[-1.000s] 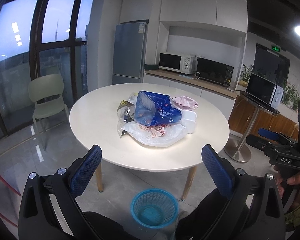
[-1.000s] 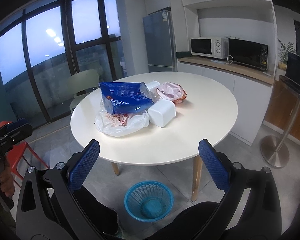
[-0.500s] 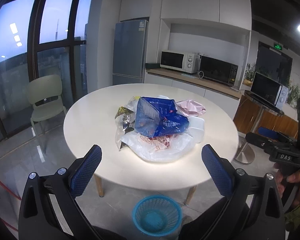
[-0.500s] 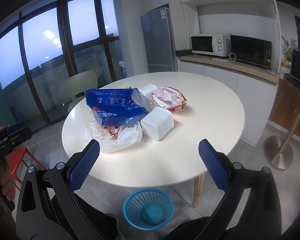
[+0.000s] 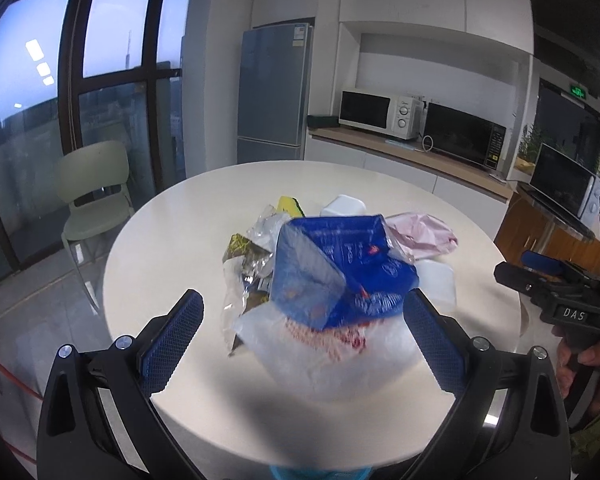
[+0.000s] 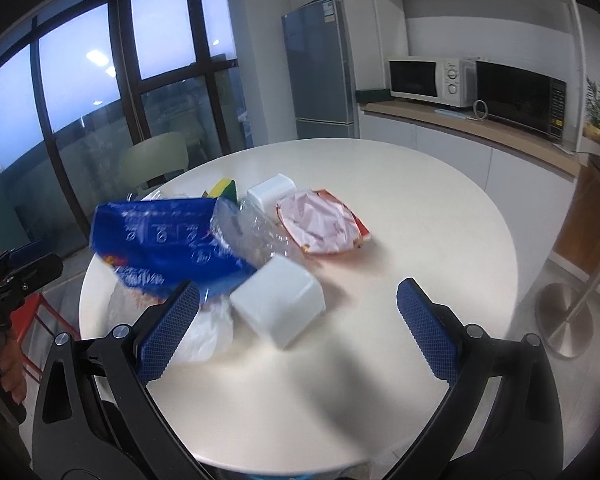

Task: Collect trash
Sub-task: 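Grasp the blue tissue bag with the left gripper while the right grasps the pink wrapper, then carry the blue bag and pink wrapper down over the blue wastebasket with both grippers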

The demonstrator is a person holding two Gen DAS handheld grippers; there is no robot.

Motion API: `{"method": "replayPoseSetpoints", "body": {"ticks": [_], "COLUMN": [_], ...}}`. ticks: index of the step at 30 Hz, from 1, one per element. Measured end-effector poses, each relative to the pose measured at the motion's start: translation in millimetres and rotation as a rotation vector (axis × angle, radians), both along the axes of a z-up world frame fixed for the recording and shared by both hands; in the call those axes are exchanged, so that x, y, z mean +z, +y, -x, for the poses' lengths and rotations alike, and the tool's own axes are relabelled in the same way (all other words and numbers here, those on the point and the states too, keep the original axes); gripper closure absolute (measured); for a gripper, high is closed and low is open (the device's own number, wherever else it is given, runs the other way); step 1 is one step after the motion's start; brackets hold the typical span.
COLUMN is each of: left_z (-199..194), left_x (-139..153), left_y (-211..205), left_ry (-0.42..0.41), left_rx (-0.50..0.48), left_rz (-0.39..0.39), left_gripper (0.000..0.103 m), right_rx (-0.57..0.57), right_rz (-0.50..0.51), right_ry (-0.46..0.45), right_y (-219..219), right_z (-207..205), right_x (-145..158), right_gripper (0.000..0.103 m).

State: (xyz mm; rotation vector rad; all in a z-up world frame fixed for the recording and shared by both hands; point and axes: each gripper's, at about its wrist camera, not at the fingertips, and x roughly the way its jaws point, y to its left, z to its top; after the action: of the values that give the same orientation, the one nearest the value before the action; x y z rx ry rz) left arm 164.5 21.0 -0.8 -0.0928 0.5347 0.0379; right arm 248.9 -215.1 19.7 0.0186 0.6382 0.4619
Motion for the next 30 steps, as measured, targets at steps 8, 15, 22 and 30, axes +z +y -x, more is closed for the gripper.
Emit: {"method": "replayPoseSetpoints", "body": {"ticks": [8, 15, 22, 30], "left_z": [-39.9, -61.1, -71.2, -48.1], "left_x": [2.6, -10.8, -18.0, -0.2], "left_y": [6.5, 10.0, 4.2, 3.3], "left_ry": [0.049, 0.141, 0.196, 0.095], "left_rx": [-0.015, -0.06, -0.08, -0.07], "left_rz": [0.114, 0.153, 0.145, 0.135], "left_gripper": [0.007, 0.027, 0.082, 0.101], "right_rx": [0.022, 0.029, 0.018, -0.028], "right_rz": [0.0, 0.06, 0.087, 0.086], "right_ry": [0.038, 0.102, 0.169, 0.1], "right_y": [7.0, 18.0, 26.4, 24.3], "right_z": [-56.9, -96.7, -122.4, -109.9], "right_x": [0.0, -19.7, -34.3, -24.9], "right_gripper": [0.018, 0.032, 0.079, 0.099]}}
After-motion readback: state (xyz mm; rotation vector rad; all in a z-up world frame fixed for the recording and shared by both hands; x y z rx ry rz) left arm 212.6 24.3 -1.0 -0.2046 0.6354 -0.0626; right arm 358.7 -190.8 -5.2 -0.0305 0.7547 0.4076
